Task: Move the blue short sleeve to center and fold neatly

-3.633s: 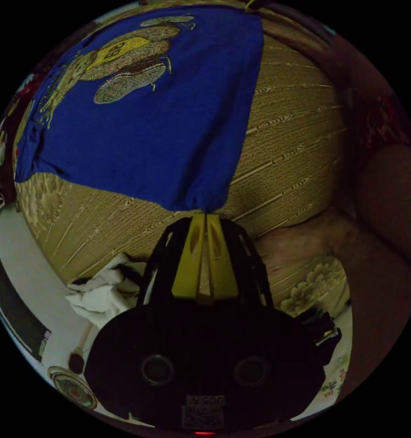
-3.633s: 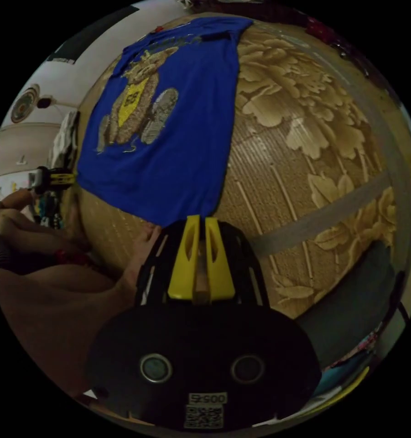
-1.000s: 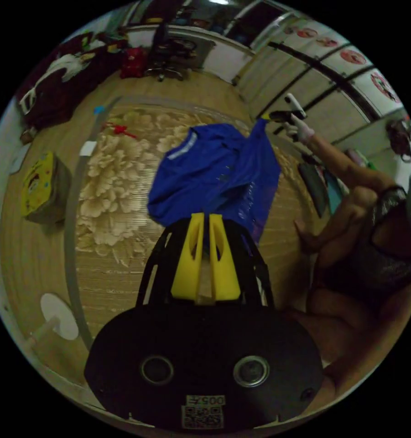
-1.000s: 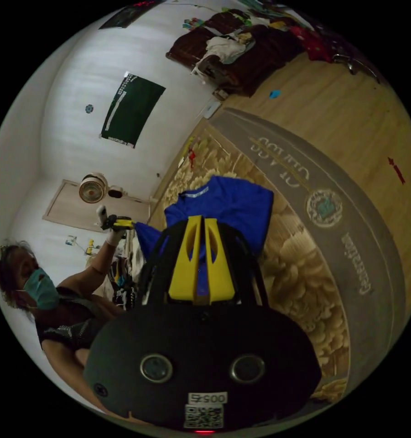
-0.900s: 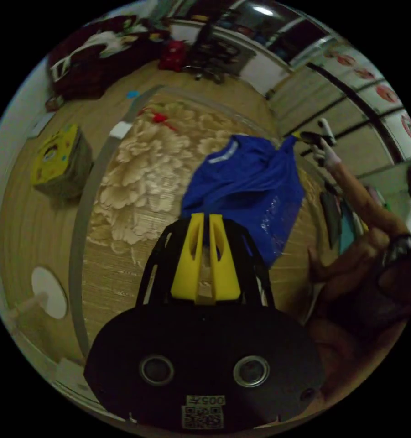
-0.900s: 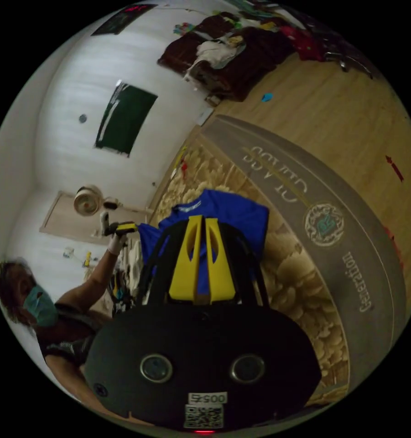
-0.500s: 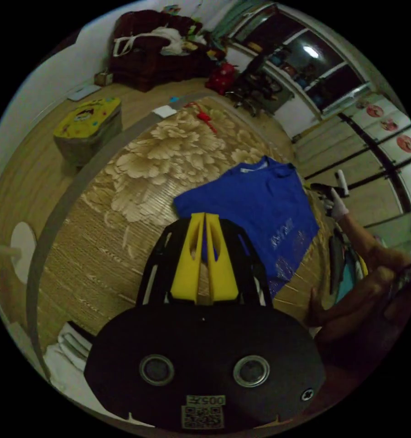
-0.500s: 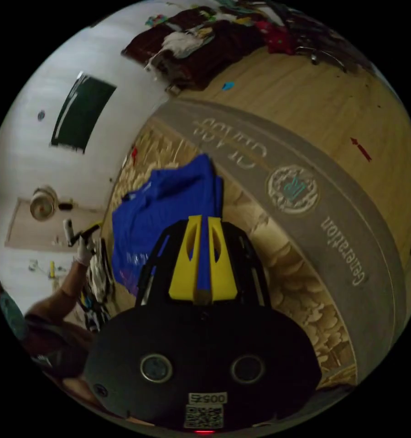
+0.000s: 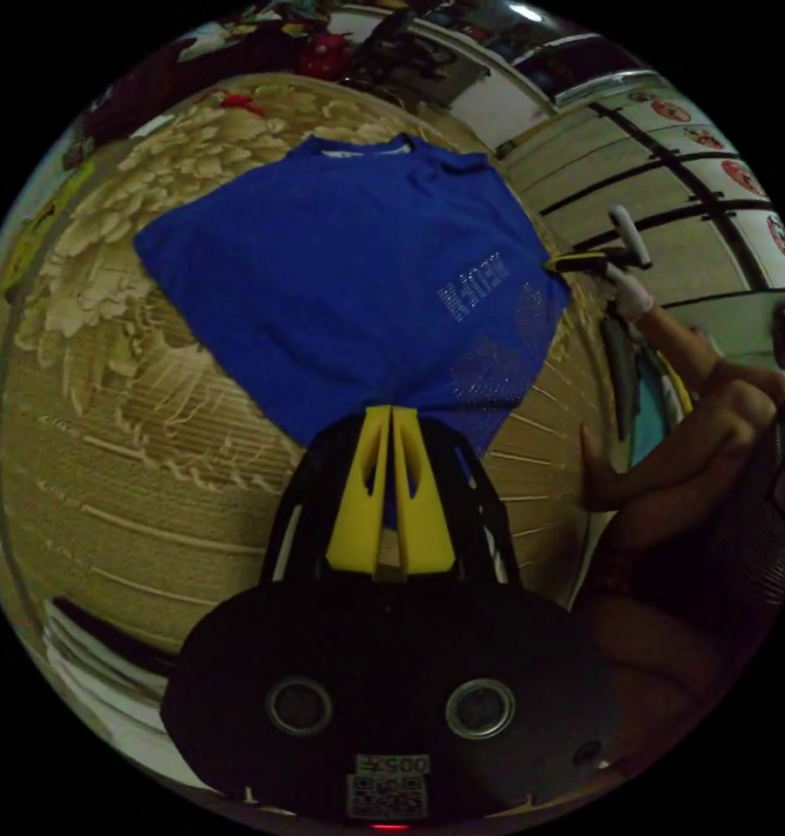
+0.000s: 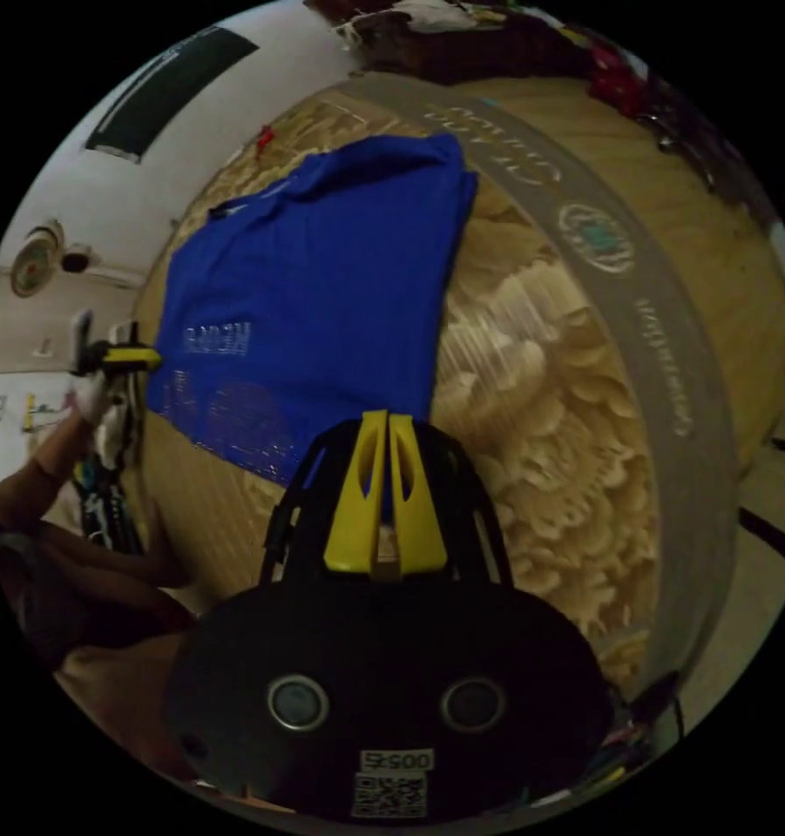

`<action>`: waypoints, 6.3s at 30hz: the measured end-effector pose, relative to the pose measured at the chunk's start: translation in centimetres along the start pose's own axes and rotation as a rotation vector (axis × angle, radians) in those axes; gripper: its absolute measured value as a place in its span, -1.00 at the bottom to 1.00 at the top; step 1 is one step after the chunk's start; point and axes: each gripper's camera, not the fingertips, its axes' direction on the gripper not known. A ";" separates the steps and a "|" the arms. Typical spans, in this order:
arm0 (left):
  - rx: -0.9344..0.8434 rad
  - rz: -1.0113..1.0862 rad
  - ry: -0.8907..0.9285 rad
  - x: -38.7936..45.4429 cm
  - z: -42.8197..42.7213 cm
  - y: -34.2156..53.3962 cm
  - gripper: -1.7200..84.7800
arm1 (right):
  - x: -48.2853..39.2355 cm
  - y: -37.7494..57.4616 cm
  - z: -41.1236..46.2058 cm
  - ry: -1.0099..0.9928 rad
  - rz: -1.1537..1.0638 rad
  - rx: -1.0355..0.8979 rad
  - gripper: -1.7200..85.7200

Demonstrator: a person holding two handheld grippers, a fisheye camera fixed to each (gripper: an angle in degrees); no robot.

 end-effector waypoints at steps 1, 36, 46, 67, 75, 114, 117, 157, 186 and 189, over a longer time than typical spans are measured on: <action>-0.002 0.047 -0.039 0.7 -0.4 0.2 -0.97 | -0.7 0.0 -0.1 0.022 -0.017 0.007 -0.98; 0.245 -0.273 0.080 1.7 9.4 4.8 -0.59 | -44.0 -25.0 7.7 -0.026 -0.345 -0.115 -0.69; 0.154 -0.203 0.087 2.6 13.3 0.9 -0.68 | -48.5 -27.0 13.5 0.353 -0.283 -0.165 -0.77; 0.199 -0.087 0.328 9.0 9.9 -5.7 -0.91 | -29.7 -27.1 0.8 -0.687 -0.382 0.100 -0.98; -0.024 0.005 0.305 16.0 18.9 -18.7 -0.91 | -9.5 -24.5 0.4 -0.622 -0.199 0.105 -0.99; 0.247 -0.211 0.018 16.9 32.3 -7.0 -0.96 | 3.4 -8.1 5.8 -0.495 -0.439 -0.013 -0.98; 0.326 -0.272 -0.114 13.7 29.6 -2.6 -0.93 | 6.2 -7.2 4.2 -0.562 -0.355 0.099 -0.97; 0.459 -0.123 0.577 -30.5 10.7 54.4 -0.84 | -23.6 -14.9 8.1 -1.203 -0.529 0.012 -0.97; 0.781 -0.895 0.531 -46.9 27.9 104.1 -0.87 | -54.0 -10.7 44.2 -0.834 -0.529 -0.276 -0.88; 0.814 -0.897 0.578 -46.2 28.9 104.5 -0.87 | -54.0 -10.0 46.5 -0.819 -0.493 -0.304 -0.87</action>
